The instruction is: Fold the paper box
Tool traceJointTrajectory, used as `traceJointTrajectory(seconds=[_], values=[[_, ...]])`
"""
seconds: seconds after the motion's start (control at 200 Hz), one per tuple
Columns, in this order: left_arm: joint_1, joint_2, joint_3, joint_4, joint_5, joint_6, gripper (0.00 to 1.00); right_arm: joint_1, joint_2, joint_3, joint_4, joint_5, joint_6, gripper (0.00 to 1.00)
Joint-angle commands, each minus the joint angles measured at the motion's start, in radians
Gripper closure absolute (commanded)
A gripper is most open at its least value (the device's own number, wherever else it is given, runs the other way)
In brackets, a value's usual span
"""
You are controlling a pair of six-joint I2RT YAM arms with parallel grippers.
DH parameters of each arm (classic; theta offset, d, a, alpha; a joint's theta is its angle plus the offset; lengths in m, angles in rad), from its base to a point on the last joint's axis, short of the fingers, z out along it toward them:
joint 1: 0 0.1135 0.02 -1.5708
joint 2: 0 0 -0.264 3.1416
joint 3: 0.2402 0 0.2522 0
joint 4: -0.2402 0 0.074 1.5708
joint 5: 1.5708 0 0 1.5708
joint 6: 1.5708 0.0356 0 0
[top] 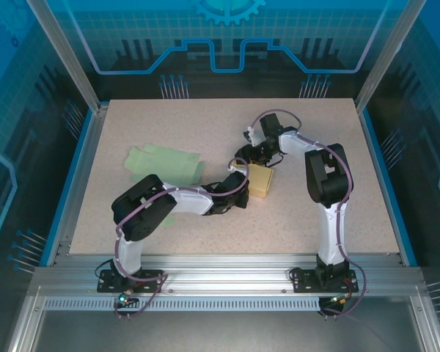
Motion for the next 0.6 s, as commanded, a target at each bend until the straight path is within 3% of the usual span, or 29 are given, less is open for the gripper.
traceJointTrajectory(seconds=[0.0,0.23,0.46,0.59], values=[[0.019,-0.018,-0.036,0.238,-0.071,-0.022,0.72,0.038,0.024,-0.029,-0.156,0.012,0.031,0.35],[0.018,-0.125,-0.143,0.235,0.013,-0.002,0.53,0.012,0.043,0.164,-0.259,0.153,0.022,0.0],[0.013,-0.237,-0.229,0.224,0.063,-0.022,0.43,-0.016,0.018,0.289,-0.286,0.174,0.03,0.0],[0.018,-0.347,-0.227,0.12,0.009,0.045,0.36,-0.024,-0.047,0.283,-0.292,0.222,0.032,0.0]])
